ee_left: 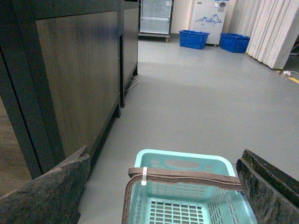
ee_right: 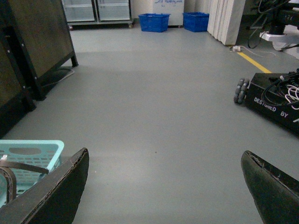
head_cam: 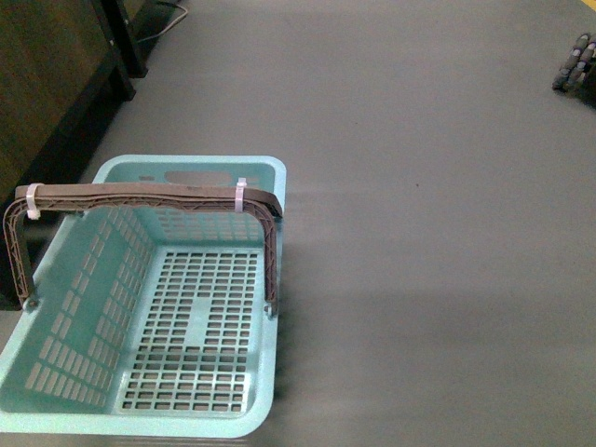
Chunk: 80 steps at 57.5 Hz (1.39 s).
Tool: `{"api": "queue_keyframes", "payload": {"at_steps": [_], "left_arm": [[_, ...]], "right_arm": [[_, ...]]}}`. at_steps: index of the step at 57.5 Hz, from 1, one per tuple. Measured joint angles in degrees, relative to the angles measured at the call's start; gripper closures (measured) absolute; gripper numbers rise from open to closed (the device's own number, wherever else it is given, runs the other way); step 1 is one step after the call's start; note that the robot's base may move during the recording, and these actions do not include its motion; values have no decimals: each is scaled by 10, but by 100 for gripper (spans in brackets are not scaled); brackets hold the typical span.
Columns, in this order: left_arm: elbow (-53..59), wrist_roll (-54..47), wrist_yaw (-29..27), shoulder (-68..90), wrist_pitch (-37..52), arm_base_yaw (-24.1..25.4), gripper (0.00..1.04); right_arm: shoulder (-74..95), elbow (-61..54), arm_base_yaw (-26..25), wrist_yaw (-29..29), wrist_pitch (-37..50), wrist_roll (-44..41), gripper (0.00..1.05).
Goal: Pick mango and avocado into basket
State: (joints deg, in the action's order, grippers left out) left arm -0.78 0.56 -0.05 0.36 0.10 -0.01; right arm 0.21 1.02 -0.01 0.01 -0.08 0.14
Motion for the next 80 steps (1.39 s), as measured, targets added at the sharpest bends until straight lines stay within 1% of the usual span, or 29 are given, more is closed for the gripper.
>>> {"api": "queue_keyframes", "payload": {"at_steps": [33, 34, 35, 36, 37, 39, 40, 41, 42, 43, 44, 45, 46, 47, 50, 54, 56, 62, 65, 66, 71, 76, 80], "left_arm": [[0, 0, -1, 0, 0, 0, 9], [-3, 17, -24, 7, -12, -6, 9], [-14, 39, -68, 22, -38, -19, 9], [-20, 54, -89, 33, -52, -26, 9], [-33, 85, -132, 64, -70, -39, 9], [-47, 140, -184, 120, -68, -47, 9], [-55, 177, -206, 160, -55, -46, 9], [-59, 186, -211, 181, -46, -44, 9], [-65, 233, -220, 222, -25, -41, 9], [-69, 243, -220, 243, -13, -39, 9], [-75, 292, -216, 285, 14, -33, 9], [-79, 302, -212, 308, 30, -31, 9], [-87, 340, -207, 350, 61, -28, 9], [-100, 398, -194, 418, 111, -28, 9], [-118, 461, -174, 508, 178, -28, 9], [-170, 598, -123, 727, 329, -30, 9], [-192, 649, -100, 812, 380, -32, 9], [-248, 763, -66, 995, 482, -46, 9], [-273, 805, -61, 1054, 491, -54, 9], [-291, 838, -61, 1093, 491, -63, 9], [-344, 914, -56, 1190, 489, -105, 9], [-407, 953, -55, 1238, 485, -130, 9], [-454, 961, -59, 1282, 507, -135, 9]], "right_arm": [[0, 0, 0, 0, 0, 0, 9], [0, 0, 0, 0, 0, 0, 9], [0, 0, 0, 0, 0, 0, 9], [0, 0, 0, 0, 0, 0, 9], [0, 0, 0, 0, 0, 0, 9], [0, 0, 0, 0, 0, 0, 9], [0, 0, 0, 0, 0, 0, 9], [0, 0, 0, 0, 0, 0, 9], [0, 0, 0, 0, 0, 0, 9], [0, 0, 0, 0, 0, 0, 9], [0, 0, 0, 0, 0, 0, 9], [0, 0, 0, 0, 0, 0, 9], [0, 0, 0, 0, 0, 0, 9], [0, 0, 0, 0, 0, 0, 9], [0, 0, 0, 0, 0, 0, 9], [0, 0, 0, 0, 0, 0, 9], [0, 0, 0, 0, 0, 0, 9], [0, 0, 0, 0, 0, 0, 9], [0, 0, 0, 0, 0, 0, 9], [0, 0, 0, 0, 0, 0, 9], [0, 0, 0, 0, 0, 0, 9], [0, 0, 0, 0, 0, 0, 9], [0, 0, 0, 0, 0, 0, 9]]}}
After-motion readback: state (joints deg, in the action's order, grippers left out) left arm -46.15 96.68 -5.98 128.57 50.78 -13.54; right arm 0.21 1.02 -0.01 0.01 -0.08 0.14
